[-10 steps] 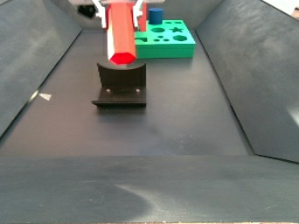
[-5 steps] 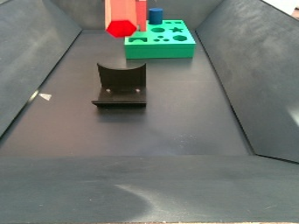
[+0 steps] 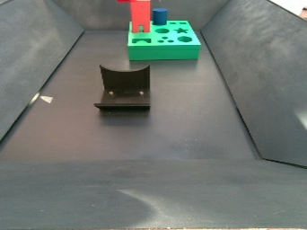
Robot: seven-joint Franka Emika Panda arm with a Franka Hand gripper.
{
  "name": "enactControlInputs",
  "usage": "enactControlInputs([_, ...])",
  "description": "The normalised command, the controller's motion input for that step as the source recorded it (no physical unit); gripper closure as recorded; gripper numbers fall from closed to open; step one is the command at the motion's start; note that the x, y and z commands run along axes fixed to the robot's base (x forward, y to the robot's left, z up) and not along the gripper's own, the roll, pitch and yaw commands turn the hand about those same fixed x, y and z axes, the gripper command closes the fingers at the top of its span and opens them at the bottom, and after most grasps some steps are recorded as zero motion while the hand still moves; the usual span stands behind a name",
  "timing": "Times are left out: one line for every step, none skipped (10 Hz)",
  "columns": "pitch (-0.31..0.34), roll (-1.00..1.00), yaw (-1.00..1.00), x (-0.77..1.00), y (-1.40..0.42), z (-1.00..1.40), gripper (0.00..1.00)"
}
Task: Pick up the hexagon object. Move up. Place the hexagon object on the fixture. Regrasp the hexagon object. Move to above the board. Insert the hexagon object.
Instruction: Move to above the board.
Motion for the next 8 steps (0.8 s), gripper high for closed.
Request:
enactControlInputs([0.073,-0.07,0.04,-0.02,0.00,0.43,1.00])
enactControlInputs([0.079,-0.07,0.04,-0.01,0.00,0.32,1.00])
enactControlInputs([-0.022,-1.00,-0.11,-0.38,-1.00,0.06,1.00])
enactControlInputs([-0.032,-1.00,-0.11,-0.38,-1.00,0.05,1.00])
enactControlInputs([-0.037,-1.00,-0.12,-0.40,-1.00,0.06,1.00])
enactControlInputs([-0.040,-1.00,-0.12,-0.41,-1.00,0.05,1.00])
enactControlInputs([-0.040,-1.00,-0.13,-0.43,-1.00,0.05,1.00])
enactControlInputs([-0.038,-1.00,-0.13,-0.44,-1.00,0.05,1.00])
